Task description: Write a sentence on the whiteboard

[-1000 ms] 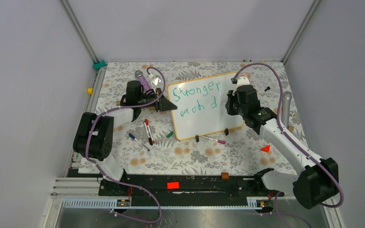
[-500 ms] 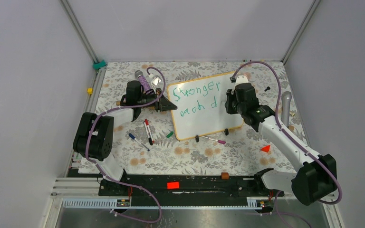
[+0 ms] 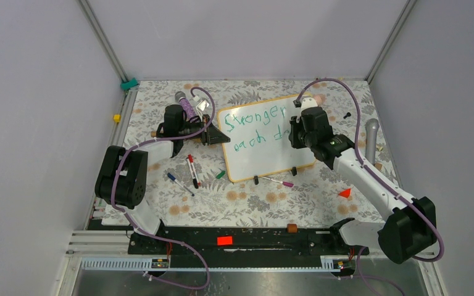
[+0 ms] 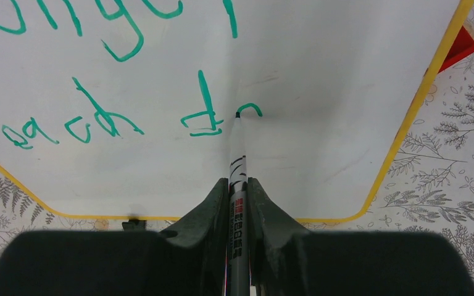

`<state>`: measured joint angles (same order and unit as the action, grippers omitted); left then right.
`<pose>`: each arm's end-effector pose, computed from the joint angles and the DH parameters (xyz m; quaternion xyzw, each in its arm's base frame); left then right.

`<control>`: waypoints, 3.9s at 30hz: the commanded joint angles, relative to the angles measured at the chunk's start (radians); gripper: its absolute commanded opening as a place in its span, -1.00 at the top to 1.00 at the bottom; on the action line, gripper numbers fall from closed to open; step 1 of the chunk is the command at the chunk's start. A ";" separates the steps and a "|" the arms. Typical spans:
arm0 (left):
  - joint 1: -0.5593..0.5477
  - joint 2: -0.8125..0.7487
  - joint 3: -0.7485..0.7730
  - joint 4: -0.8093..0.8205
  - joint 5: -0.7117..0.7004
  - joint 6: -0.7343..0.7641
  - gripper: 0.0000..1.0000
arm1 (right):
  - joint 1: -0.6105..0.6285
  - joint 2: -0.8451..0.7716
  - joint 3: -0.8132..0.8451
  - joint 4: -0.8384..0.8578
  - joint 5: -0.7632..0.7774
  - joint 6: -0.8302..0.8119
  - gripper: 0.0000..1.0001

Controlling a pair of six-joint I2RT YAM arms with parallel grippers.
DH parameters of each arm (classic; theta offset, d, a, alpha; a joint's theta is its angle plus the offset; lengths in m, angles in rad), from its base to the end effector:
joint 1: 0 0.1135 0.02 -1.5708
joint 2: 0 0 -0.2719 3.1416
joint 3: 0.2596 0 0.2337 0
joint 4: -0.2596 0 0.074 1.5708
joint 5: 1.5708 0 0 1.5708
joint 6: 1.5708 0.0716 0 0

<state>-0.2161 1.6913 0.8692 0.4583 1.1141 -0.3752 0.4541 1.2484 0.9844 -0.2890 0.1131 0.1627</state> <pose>0.3271 -0.1376 0.2212 0.2436 0.7205 -0.5568 0.3340 0.2651 0.1204 0.2941 -0.0993 0.8666 0.1006 0.4785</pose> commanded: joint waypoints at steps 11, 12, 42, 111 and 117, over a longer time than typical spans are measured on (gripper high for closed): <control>-0.033 0.004 -0.015 -0.043 -0.022 0.081 1.00 | 0.023 0.026 0.054 -0.080 0.099 -0.015 1.00; -0.033 0.005 -0.014 -0.043 -0.022 0.081 1.00 | 0.023 0.032 0.059 -0.080 0.120 -0.009 1.00; -0.035 0.008 -0.013 -0.044 -0.021 0.081 1.00 | 0.023 0.037 0.039 -0.052 0.067 -0.019 1.00; -0.035 -0.002 -0.015 -0.044 -0.022 0.081 1.00 | -0.058 0.019 0.032 -0.101 0.099 0.014 1.00; -0.035 -0.003 -0.014 -0.044 -0.021 0.079 1.00 | -0.058 0.009 0.022 -0.110 0.113 0.015 1.00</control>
<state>-0.2184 1.6905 0.8692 0.4541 1.1103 -0.3775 0.4046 1.2724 1.0161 -0.3843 0.2161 0.1692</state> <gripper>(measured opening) 0.067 0.195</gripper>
